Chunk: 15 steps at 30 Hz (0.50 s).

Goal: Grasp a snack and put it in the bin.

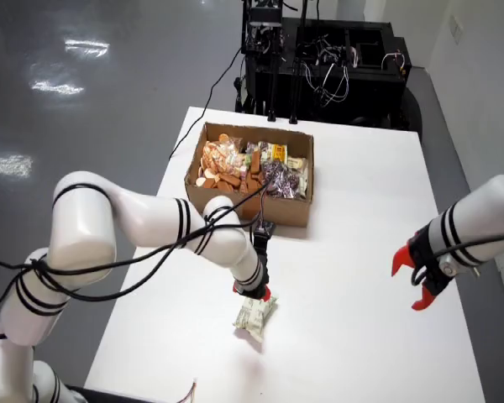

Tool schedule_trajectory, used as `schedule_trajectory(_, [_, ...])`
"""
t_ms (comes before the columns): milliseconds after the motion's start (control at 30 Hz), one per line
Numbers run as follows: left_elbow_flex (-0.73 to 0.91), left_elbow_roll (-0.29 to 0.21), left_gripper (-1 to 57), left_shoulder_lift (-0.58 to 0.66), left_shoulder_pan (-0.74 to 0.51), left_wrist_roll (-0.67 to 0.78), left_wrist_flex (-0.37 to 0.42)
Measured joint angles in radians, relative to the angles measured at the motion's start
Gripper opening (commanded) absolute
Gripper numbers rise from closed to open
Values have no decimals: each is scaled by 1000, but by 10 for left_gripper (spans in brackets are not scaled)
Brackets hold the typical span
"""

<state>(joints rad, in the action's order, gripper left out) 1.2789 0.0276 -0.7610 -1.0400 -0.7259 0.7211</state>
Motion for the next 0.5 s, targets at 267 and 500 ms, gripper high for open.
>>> schedule_trajectory(267, [-27,0,505,-80,7,-33,-57])
schedule_trajectory(500, [-91,-3,510,-166,20,-51,-79])
